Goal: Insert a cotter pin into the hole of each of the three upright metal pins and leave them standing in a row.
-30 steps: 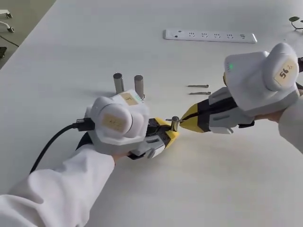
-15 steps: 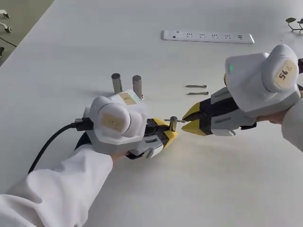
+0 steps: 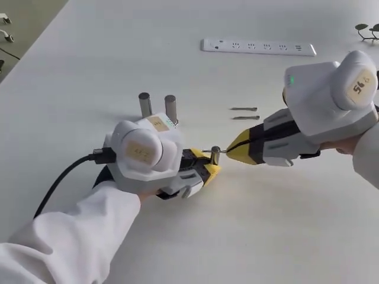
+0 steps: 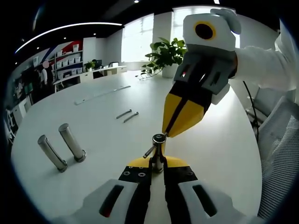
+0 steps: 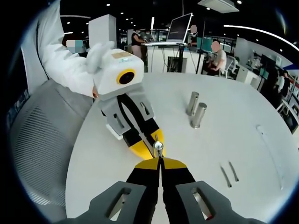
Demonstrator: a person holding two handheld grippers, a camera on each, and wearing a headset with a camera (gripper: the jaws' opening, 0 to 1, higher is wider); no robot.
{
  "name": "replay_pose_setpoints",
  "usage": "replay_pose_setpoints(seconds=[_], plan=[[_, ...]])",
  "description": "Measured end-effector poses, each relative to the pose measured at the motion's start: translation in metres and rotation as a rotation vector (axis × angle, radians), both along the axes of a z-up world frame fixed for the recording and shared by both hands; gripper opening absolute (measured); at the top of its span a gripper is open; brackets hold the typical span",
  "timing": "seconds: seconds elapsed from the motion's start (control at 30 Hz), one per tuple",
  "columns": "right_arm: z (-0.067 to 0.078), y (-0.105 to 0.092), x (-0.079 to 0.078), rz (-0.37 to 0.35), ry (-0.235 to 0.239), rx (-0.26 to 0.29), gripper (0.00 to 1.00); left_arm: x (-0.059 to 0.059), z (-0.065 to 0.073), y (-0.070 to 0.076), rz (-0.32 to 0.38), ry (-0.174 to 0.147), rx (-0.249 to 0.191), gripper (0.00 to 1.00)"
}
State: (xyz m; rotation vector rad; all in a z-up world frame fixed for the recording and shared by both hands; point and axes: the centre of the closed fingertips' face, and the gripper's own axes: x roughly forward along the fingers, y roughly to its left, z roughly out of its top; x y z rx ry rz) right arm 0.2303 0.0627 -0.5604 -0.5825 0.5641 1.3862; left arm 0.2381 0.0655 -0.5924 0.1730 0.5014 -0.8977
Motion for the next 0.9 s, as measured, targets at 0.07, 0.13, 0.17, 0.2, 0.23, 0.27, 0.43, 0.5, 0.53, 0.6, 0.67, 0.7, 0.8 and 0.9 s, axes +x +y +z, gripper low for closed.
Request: replay_pose_setpoints(seconds=[0.07,0.13,0.17,0.2,0.23,0.27,0.43,0.5,0.53,0.6,0.67,0.7,0.8,0.9], plan=[[0.0,0.001,0.0,0.0,-0.001,0.0,0.0,0.0,0.0,0.0,0.003,0.001,-0.001,0.07],[0.0,0.002,0.0,-0.002,-0.002,-0.003,0.0,0.0,0.0,0.0,0.007,0.005,-0.006,0.07],[0.0,0.002,0.0,-0.002,0.0,-0.003,0.0,0.0,0.0,0.0,0.007,0.005,-0.005,0.07],[0.0,0.001,-0.001,-0.002,-0.003,-0.004,0.0,0.0,0.0,0.0,0.008,0.005,-0.007,0.07],[0.0,0.002,0.0,-0.001,-0.003,-0.004,0.0,0.0,0.0,0.0,0.01,0.008,-0.009,0.07],[0.0,0.001,-0.001,-0.002,-0.004,-0.004,0.0,0.0,0.0,0.0,0.011,0.009,-0.01,0.07],[0.002,0.001,0.003,-0.011,-0.026,-0.005,0.02,-0.001,0.003,0.0,0.015,0.004,-0.018,0.08],[0.004,0.0,0.004,-0.02,-0.027,0.005,0.04,-0.001,0.007,-0.001,0.014,0.0,-0.03,0.1],[0.005,0.0,0.004,-0.024,-0.027,0.009,0.05,-0.001,0.008,-0.001,0.013,-0.003,-0.031,0.12],[0.008,0.0,0.005,-0.032,-0.03,0.019,0.06,-0.001,0.01,0.0,0.014,-0.004,-0.034,0.18],[0.01,-0.001,0.004,-0.04,-0.036,0.026,0.1,-0.001,0.014,0.001,0.024,0.004,-0.06,0.23],[0.013,0.0,0.004,-0.042,-0.041,0.032,0.12,-0.002,0.016,0.002,0.024,-0.001,-0.062,0.25],[0.017,0.0,0.001,-0.048,-0.042,0.048,0.15,-0.003,0.021,0.005,0.027,-0.002,-0.069,0.33],[0.02,0.0,-0.002,-0.058,-0.04,0.073,0.19,-0.007,0.026,0.01,0.026,0.004,-0.085,0.39]])
